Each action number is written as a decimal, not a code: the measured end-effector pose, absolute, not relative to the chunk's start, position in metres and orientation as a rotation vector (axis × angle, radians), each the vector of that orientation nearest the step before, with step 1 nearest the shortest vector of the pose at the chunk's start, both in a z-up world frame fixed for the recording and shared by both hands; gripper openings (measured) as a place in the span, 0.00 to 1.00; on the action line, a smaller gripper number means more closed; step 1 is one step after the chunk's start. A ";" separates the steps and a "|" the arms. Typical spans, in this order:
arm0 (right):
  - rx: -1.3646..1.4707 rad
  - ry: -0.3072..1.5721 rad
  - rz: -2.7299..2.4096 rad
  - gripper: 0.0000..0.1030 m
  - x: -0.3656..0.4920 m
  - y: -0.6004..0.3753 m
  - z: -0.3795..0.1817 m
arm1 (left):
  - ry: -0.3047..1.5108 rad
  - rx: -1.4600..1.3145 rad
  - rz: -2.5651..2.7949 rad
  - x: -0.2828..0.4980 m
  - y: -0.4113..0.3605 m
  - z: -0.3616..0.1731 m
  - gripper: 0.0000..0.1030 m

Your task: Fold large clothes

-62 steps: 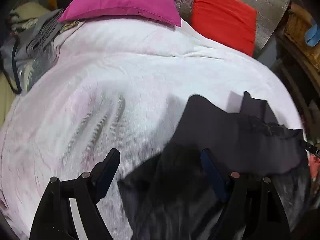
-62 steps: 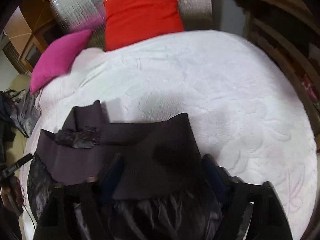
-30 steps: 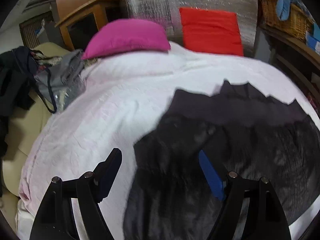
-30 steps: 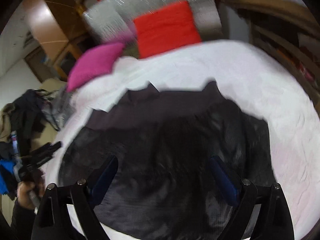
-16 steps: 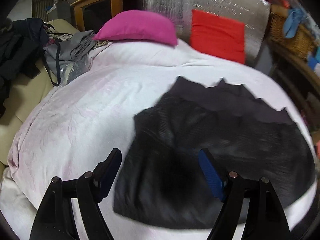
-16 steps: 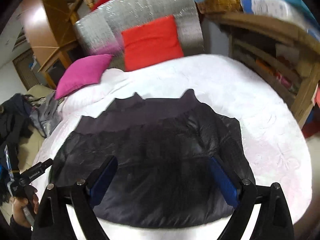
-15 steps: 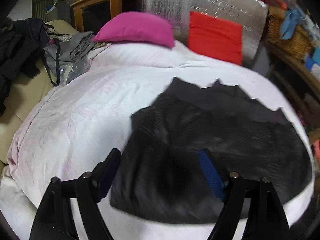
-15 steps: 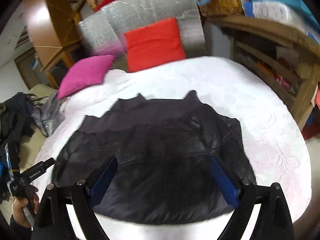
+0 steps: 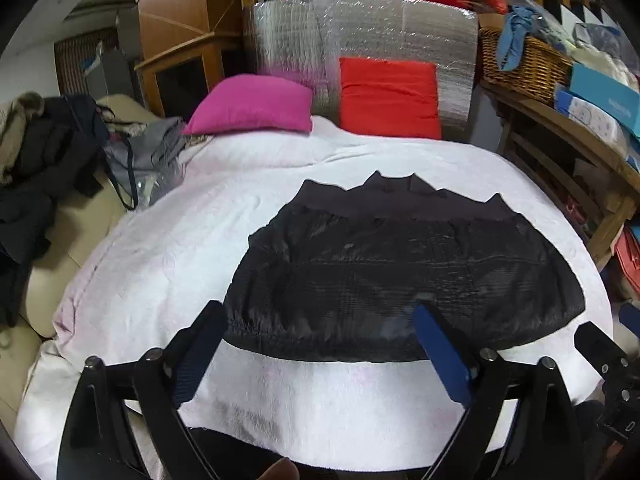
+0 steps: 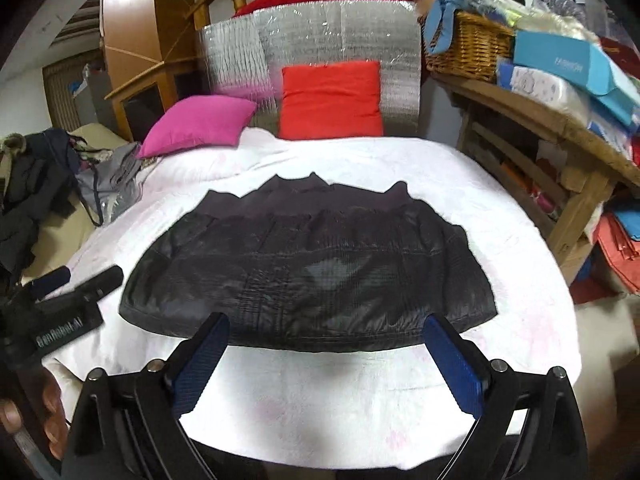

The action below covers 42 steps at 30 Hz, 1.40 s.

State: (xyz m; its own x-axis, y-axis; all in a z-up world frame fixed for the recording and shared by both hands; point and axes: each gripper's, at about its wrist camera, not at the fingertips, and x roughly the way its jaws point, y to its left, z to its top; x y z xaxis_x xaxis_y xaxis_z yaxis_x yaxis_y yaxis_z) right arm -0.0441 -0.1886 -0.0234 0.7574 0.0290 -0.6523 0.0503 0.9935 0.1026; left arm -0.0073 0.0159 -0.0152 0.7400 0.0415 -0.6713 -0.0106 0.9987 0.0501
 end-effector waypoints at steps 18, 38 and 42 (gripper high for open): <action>0.132 0.671 -0.031 0.96 -0.069 -0.185 0.002 | 0.646 0.043 -0.014 -0.042 0.012 0.022 0.97; 0.095 0.679 -0.064 0.96 -0.065 -0.180 0.007 | 0.648 0.010 -0.003 -0.038 0.018 0.023 0.97; 0.096 0.678 -0.065 0.96 -0.064 -0.179 0.007 | 0.649 0.013 -0.013 -0.037 0.016 0.022 0.97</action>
State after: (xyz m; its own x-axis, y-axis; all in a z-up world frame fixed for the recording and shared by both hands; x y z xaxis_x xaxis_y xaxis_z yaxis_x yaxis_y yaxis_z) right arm -0.0637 -0.1794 0.0071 0.7772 -0.0284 -0.6286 0.0907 0.9936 0.0673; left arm -0.0375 0.0161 0.0220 0.7963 -0.0084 -0.6048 0.0166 0.9998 0.0080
